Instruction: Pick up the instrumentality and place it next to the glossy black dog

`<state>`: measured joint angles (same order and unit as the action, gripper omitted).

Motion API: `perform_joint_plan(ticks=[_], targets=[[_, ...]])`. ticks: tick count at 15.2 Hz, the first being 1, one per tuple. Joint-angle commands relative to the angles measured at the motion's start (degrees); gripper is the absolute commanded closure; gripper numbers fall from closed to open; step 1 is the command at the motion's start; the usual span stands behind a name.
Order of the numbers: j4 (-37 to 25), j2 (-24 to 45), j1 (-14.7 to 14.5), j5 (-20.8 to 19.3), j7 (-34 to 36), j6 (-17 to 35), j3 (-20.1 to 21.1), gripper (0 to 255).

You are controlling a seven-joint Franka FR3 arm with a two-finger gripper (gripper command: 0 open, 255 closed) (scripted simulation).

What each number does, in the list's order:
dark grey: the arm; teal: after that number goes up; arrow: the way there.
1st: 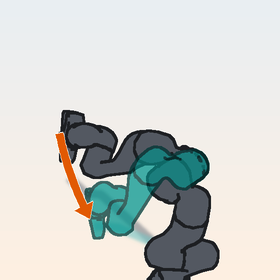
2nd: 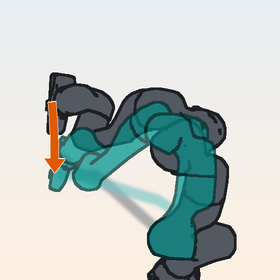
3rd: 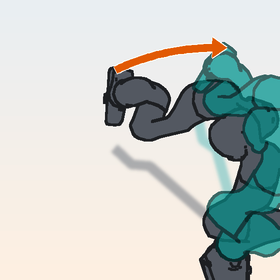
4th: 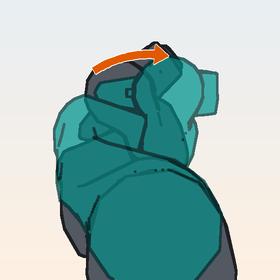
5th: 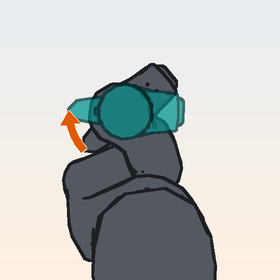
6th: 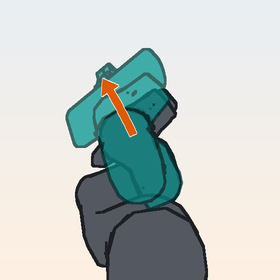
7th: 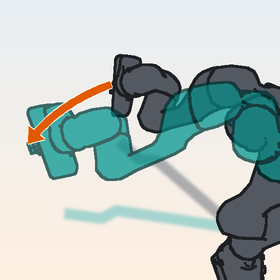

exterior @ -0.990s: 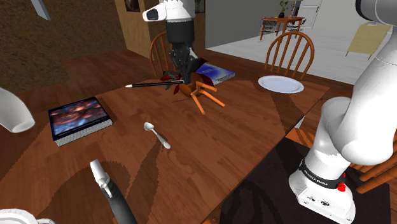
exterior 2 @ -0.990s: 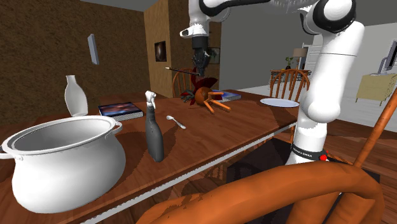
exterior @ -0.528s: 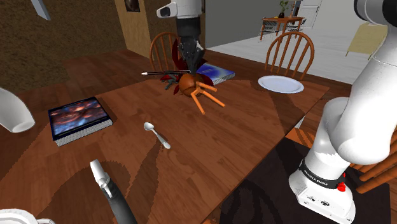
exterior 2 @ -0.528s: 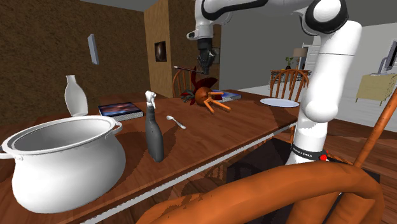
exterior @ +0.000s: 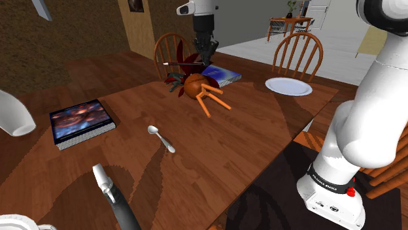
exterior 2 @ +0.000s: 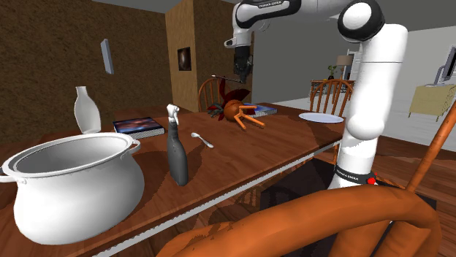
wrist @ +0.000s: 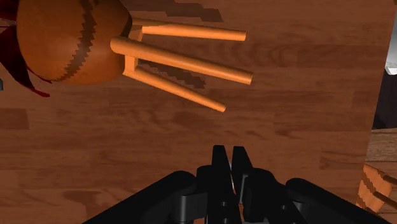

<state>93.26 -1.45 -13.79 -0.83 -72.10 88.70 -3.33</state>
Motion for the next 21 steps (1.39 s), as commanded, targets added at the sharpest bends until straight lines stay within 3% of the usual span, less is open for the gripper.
perform_joint_plan(ticks=[1, 12, 16, 18, 21], targets=[[-1.4, 1.5, 1.3, -0.1, -2.9, 0.1, -1.4, 255], [-19.5, 15.5, 9.6, 1.8, -17.1, -3.9, -7.7, 255], [-31.0, 23.5, 13.7, 3.6, -21.8, -7.4, -9.1, 255], [-40.6, 29.7, 16.7, 5.0, -24.3, -10.8, -9.6, 255], [-35.1, 27.8, 16.2, 4.6, -24.2, -7.3, -9.6, 255]])
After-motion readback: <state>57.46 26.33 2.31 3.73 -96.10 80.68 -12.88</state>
